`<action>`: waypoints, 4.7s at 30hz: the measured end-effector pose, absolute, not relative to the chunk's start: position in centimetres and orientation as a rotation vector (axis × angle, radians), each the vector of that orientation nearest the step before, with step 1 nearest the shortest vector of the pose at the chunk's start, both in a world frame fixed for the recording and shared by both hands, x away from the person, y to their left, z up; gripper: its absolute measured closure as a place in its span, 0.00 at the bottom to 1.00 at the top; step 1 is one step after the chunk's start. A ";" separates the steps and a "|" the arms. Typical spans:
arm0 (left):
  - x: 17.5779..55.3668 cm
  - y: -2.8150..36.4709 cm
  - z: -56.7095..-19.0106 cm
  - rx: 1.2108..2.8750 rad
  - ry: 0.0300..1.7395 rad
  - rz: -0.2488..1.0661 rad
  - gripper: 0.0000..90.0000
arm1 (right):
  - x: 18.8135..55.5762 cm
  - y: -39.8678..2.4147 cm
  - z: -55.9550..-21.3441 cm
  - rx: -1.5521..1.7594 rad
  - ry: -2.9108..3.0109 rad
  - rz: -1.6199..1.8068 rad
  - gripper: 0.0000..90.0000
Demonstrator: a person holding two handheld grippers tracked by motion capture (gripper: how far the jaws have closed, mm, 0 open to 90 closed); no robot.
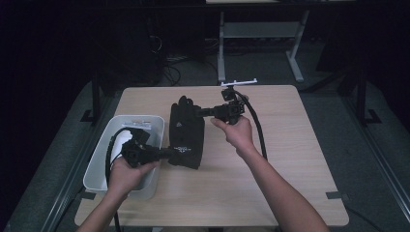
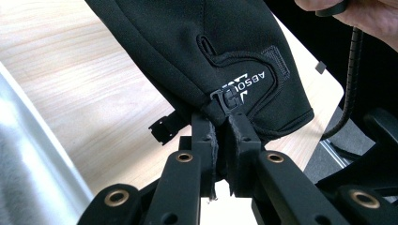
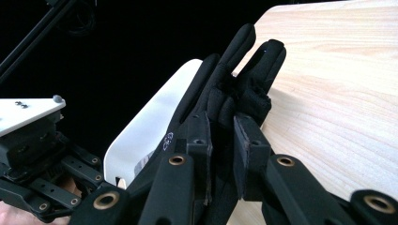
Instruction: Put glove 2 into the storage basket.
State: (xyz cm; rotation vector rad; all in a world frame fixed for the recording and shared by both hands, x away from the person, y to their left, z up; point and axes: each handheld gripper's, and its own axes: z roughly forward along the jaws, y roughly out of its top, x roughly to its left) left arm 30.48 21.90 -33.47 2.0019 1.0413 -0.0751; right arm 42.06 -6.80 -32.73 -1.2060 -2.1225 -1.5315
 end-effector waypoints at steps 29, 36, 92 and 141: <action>29.5 27.9 -32.1 1.962 1.133 -0.028 0.93 | 43.2 0.1 -31.5 -1.111 -2.146 -1.502 0.87; 29.0 30.1 -32.1 1.941 1.170 -0.011 0.93 | 43.5 2.6 -31.8 -1.081 -2.138 -1.500 0.87; 26.9 38.0 -36.4 1.891 1.384 -0.028 0.77 | 43.9 10.7 -39.0 -1.083 -2.174 -1.263 0.71; 30.6 28.0 -31.2 1.942 1.153 -0.009 0.58 | 43.9 -3.1 -33.7 -1.196 -2.081 -1.500 0.47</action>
